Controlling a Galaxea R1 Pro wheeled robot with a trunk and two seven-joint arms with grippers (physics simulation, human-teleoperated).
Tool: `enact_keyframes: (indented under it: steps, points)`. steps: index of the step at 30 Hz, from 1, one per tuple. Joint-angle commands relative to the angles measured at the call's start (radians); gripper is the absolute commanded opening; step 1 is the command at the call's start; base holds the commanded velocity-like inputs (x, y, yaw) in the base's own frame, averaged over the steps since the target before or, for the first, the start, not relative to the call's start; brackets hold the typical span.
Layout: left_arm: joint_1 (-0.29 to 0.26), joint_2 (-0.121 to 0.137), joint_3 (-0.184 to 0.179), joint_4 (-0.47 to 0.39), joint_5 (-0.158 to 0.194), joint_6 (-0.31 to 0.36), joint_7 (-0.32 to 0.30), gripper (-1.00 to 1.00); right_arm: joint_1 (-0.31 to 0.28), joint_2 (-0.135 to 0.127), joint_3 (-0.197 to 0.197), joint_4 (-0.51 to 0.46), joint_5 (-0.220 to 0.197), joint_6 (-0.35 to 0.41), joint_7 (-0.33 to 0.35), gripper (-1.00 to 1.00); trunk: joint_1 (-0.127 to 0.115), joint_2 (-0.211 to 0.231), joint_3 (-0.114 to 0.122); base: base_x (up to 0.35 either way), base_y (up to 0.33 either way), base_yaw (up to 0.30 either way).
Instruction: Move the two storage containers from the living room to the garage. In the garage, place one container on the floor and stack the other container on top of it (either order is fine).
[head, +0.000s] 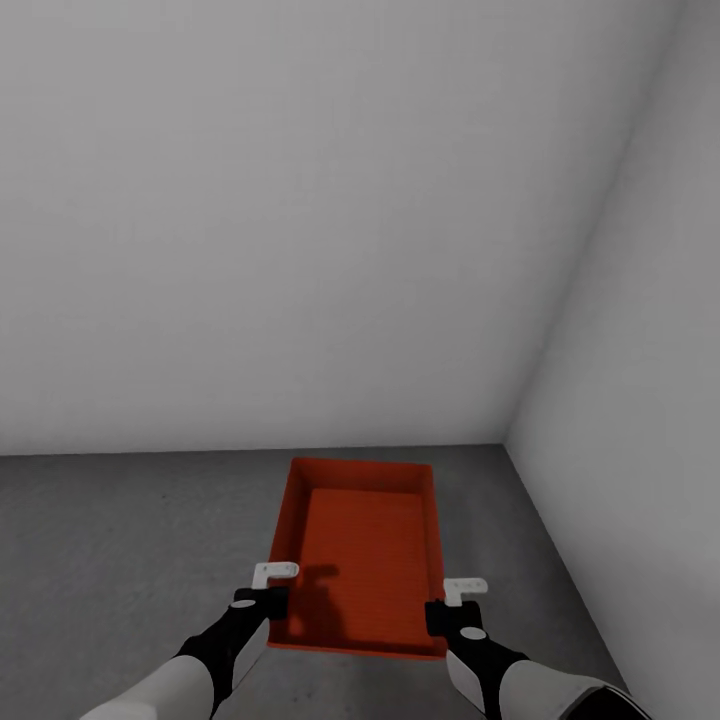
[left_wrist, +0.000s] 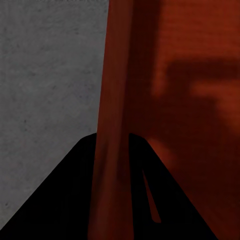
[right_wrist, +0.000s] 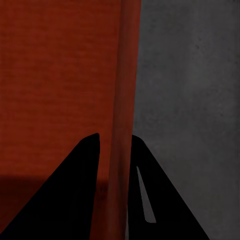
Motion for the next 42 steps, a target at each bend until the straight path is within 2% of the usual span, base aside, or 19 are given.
enact_keyframes:
  steps: [1,14,15,42]
  points:
    - [0.000,0.001,-0.006,0.000,0.006,0.007,0.008,-1.00,-0.001,-0.006,0.014,0.000,-0.014,-0.008,-0.008,-1.00,0.000,-0.002,-0.002,0.000,0.000,0.000]
    - [0.000,0.001,-0.006,0.000,0.007,0.007,0.008,-1.00,-0.001,-0.006,0.009,0.000,-0.009,-0.008,-0.008,-1.00,0.000,-0.002,-0.002,0.000,0.000,0.000]
    - [0.000,0.000,-0.006,0.000,0.007,0.007,0.008,-1.00,-0.001,-0.047,0.040,0.000,-0.042,-0.008,-0.033,-1.00,0.000,-0.002,-0.002,0.000,0.000,0.000]
    - [0.000,0.001,-0.006,0.000,0.008,0.007,0.008,-1.00,-0.002,-0.048,0.040,0.000,-0.041,-0.008,-0.033,-1.00,0.000,-0.002,-0.002,0.000,0.000,0.000]
